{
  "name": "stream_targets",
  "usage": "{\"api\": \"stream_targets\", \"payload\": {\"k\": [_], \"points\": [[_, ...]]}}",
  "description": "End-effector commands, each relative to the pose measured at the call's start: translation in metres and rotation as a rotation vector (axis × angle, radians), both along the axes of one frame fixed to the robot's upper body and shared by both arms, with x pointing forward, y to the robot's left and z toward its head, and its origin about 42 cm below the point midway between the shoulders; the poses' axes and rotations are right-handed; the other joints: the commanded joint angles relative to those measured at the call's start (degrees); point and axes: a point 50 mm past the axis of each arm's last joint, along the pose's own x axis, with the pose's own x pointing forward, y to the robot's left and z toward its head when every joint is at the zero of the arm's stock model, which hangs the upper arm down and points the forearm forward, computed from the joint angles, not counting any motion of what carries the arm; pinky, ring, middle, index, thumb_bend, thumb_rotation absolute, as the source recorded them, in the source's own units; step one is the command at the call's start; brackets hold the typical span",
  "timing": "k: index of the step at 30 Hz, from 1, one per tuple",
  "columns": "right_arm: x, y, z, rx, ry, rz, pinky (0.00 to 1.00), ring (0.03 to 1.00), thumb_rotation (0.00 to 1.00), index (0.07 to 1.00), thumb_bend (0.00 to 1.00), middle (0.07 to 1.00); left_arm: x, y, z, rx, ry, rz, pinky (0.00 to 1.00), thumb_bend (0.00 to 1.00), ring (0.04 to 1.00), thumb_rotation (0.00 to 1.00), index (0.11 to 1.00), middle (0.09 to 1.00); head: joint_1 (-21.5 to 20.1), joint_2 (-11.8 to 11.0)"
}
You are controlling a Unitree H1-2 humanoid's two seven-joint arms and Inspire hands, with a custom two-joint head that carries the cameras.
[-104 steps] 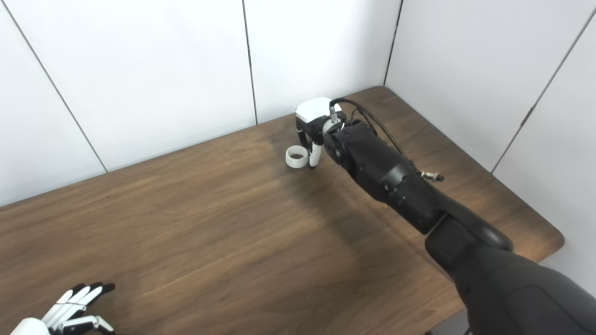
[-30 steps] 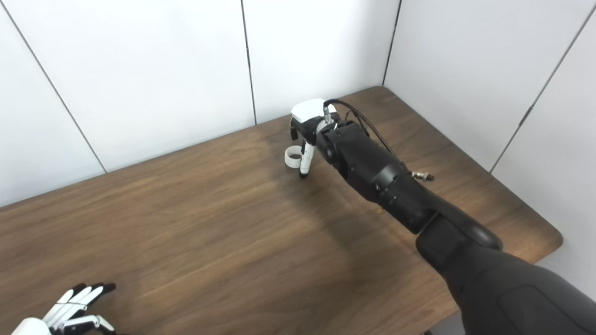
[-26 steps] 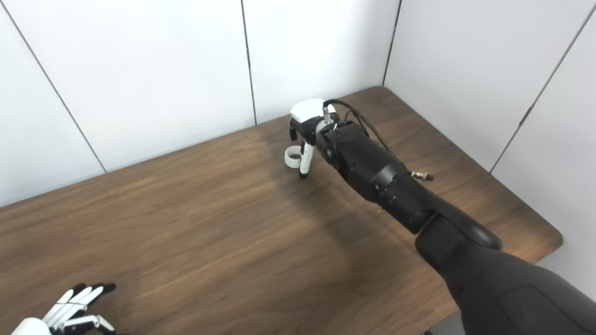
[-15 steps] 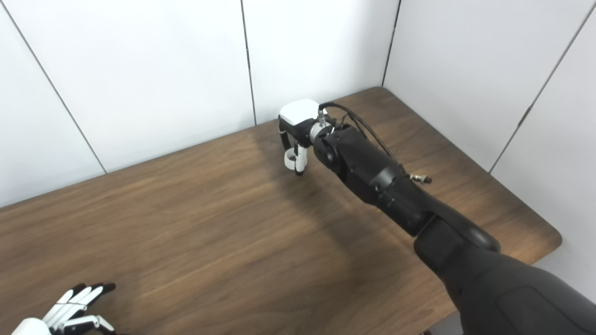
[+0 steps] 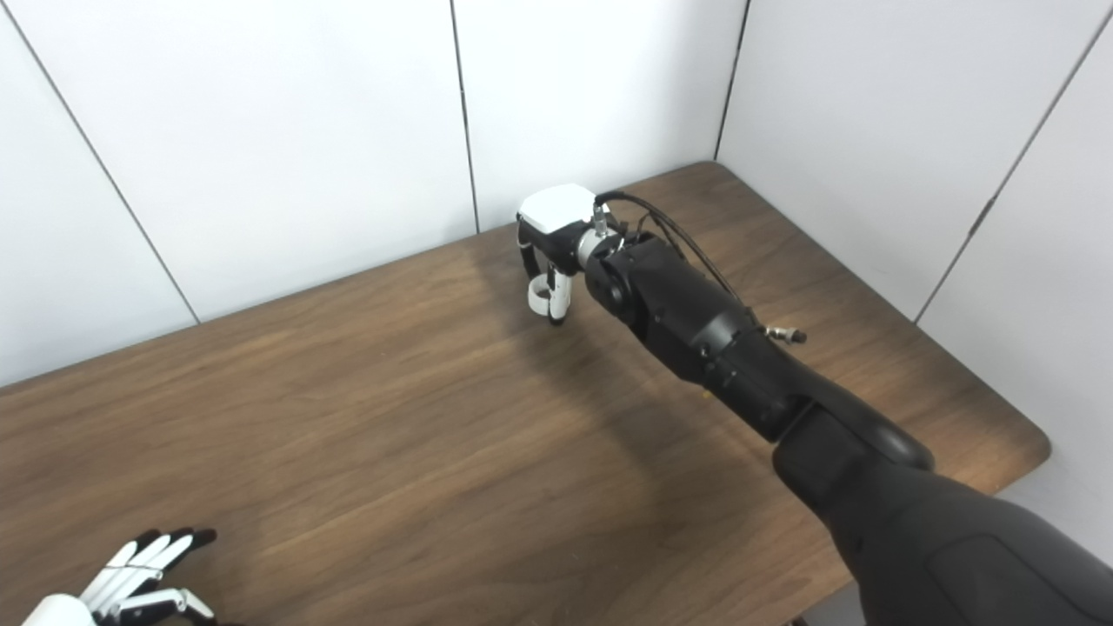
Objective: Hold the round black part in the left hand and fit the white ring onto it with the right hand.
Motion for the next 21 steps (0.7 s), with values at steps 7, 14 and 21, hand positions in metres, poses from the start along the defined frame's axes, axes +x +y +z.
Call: {"api": "stream_targets", "payload": {"k": [7, 14, 21], "points": [[0.002, 0.013, 0.039, 0.023, -0.124, 0.081, 1.00, 1.000, 0.13, 0.482, 0.51, 0.949, 0.006, -0.003, 0.003, 0.015, -0.021, -0.015, 1.00, 0.52, 0.956, 0.05, 0.478, 0.939, 2.4, 0.5], [-0.007, 0.027, 0.058, 0.040, -0.183, 0.182, 1.00, 1.000, 0.13, 0.482, 0.51, 0.949, 0.019, -0.022, 0.003, 0.019, -0.030, -0.036, 1.00, 0.51, 0.951, 0.05, 0.478, 0.937, 5.7, 0.8], [-0.022, 0.041, 0.073, 0.055, -0.227, 0.279, 1.00, 1.000, 0.13, 0.482, 0.51, 0.952, 0.034, -0.046, 0.004, 0.028, -0.045, -0.045, 1.00, 0.51, 0.950, 0.05, 0.479, 0.942, 10.0, 1.5]]}}
